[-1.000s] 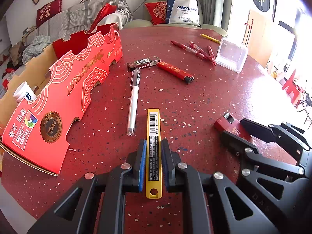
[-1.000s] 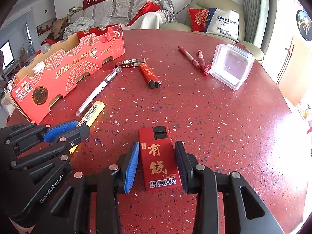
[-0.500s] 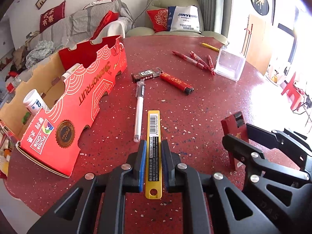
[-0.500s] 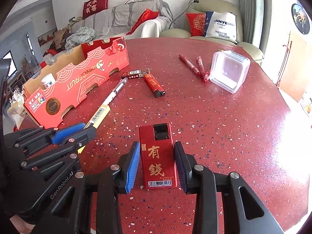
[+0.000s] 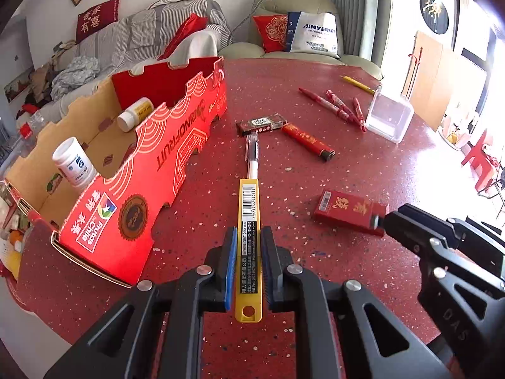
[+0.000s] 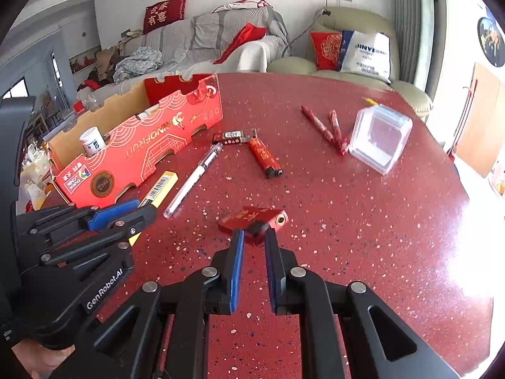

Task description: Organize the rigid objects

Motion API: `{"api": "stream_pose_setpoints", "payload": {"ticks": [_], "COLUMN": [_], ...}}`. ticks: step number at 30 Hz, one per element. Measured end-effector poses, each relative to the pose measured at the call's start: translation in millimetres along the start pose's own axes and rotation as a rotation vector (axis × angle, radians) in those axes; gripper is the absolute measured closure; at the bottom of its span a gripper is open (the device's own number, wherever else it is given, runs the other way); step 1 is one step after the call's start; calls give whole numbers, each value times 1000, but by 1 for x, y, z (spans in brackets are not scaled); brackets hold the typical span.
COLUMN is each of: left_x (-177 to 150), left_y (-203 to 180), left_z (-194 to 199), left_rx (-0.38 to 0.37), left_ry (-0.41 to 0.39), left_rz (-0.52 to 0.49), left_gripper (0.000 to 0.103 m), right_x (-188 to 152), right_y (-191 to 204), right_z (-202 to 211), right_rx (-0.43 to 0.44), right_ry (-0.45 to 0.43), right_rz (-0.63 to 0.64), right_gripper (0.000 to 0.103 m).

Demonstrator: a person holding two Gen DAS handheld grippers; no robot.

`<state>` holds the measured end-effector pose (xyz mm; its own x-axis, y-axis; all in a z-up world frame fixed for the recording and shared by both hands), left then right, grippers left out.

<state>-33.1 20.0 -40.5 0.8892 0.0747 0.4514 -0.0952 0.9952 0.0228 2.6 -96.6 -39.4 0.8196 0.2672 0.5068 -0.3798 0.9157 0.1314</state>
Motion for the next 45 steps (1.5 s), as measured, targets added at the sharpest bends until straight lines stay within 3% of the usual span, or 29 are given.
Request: {"api": "stream_pose_setpoints", "payload": {"ticks": [5, 7, 8, 9, 11, 14, 16, 17, 31, 38, 45], "left_x": [-4, -4, -4, -5, -7, -10, -10, -9, -9, -5, 10], "left_y": [-1, -4, -4, -4, -3, -1, -1, -1, -8, -7, -1], "left_z": [-5, -3, -3, -4, -7, -13, -14, -15, -18, -12, 13], "left_rx": [-15, -27, -26, -25, -30, -31, -36, -36, -35, -23, 4], "left_ry": [8, 2, 2, 4, 17, 33, 40, 41, 51, 32, -41], "left_rz": [0, -9, -13, -14, -8, -1, 3, 3, -21, -29, -31], "left_gripper": [87, 87, 87, 87, 87, 87, 87, 87, 87, 87, 87], "right_x": [-2, 4, 7, 9, 14, 18, 16, 13, 9, 11, 26], "right_y": [-8, -2, 0, 2, 5, 12, 16, 18, 22, 18, 29], "right_z": [-13, -12, -13, -17, -22, -31, -43, -50, -56, -31, -8], "right_rx": [53, 100, 76, 54, 28, 44, 33, 28, 47, 97, 138], "right_ry": [41, 39, 41, 57, 60, 103, 152, 176, 236, 121, 56], "right_rz": [-46, -8, 41, 97, 189, 285, 331, 351, 320, 169, 137], "right_gripper": [88, 87, 84, 61, 25, 29, 49, 63, 66, 67, 67]}}
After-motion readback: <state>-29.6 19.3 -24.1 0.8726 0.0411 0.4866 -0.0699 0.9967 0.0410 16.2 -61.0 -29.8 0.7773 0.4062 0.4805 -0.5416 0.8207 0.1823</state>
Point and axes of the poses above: each gripper's, at about its wrist camera, not at the fingertips, and z roughly against the way its jaws point, y to its left, x to its top, the point moved 10 cm from there along -z, roughly the way its jaws point, and after that the axes turned 12 degrees about y, right-handed, at the moved point
